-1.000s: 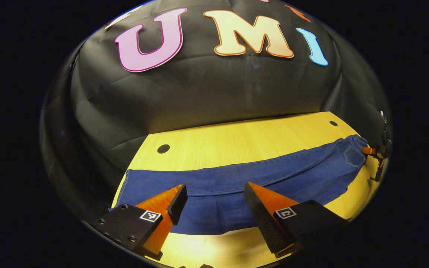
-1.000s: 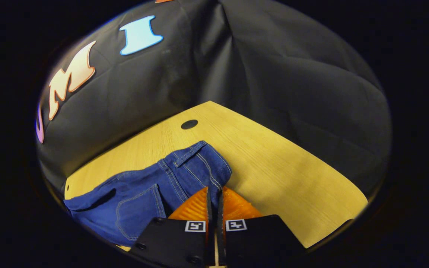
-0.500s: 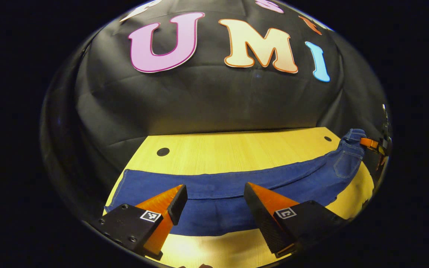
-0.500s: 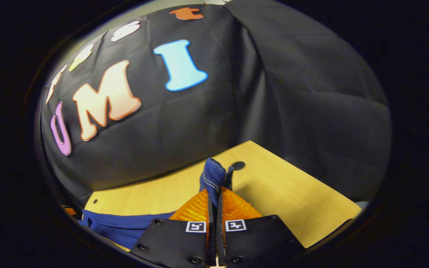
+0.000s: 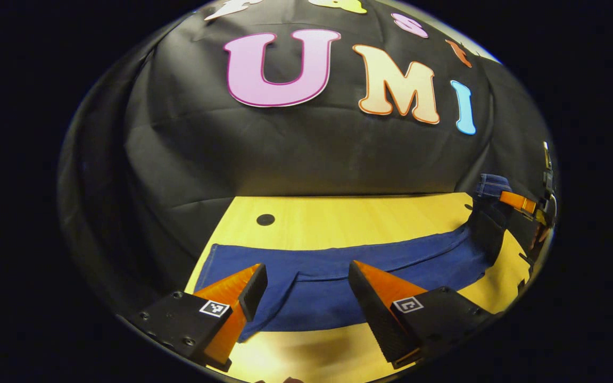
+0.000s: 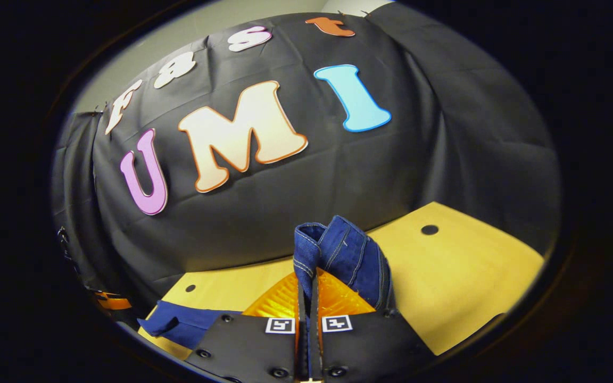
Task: Grasp the waist and the cuffs of the jeans and fold them to make the two legs overlap; first hold the waist and fold one-third of the jeans toward the cuffs, then hold the cuffs and fold the remaining one-third in the same direction to finish folding.
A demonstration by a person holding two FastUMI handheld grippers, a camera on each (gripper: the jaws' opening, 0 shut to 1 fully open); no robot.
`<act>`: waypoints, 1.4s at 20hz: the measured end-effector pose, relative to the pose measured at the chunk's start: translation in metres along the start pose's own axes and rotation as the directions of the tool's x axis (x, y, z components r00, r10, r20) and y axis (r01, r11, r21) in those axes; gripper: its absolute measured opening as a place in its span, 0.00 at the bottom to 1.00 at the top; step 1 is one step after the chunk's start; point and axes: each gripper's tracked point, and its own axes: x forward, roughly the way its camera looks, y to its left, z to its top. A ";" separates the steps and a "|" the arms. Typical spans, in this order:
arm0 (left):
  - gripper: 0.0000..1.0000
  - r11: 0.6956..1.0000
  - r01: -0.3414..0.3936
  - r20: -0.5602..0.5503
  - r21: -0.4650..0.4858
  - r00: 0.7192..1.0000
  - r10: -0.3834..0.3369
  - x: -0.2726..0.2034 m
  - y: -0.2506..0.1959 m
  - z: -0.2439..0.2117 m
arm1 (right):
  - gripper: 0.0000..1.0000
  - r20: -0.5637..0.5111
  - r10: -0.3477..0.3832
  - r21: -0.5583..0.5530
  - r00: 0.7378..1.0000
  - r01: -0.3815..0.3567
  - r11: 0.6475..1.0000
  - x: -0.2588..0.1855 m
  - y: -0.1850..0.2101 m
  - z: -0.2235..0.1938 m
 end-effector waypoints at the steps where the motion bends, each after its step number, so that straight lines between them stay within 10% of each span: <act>1: 0.95 1.000 -0.001 -0.001 0.001 1.000 0.001 -0.002 0.010 -0.002 | 0.04 -0.002 0.015 0.018 1.000 -0.015 1.000 0.000 0.010 -0.009; 15: 0.94 0.998 0.034 -0.119 -0.053 0.992 -0.040 0.007 0.094 -0.072 | 0.04 -0.304 0.092 0.032 0.948 -0.086 0.996 -0.002 0.086 -0.202; 18: 0.94 0.998 0.023 -0.154 -0.063 0.988 -0.032 0.022 0.110 -0.090 | 0.97 -0.278 0.132 0.060 0.951 -0.120 0.991 -0.016 0.104 -0.191; 28: 0.95 0.995 -0.040 -0.294 -0.086 0.956 0.013 0.068 0.160 -0.144 | 0.98 -0.170 0.015 -0.029 0.985 -0.020 0.999 -0.033 0.072 -0.121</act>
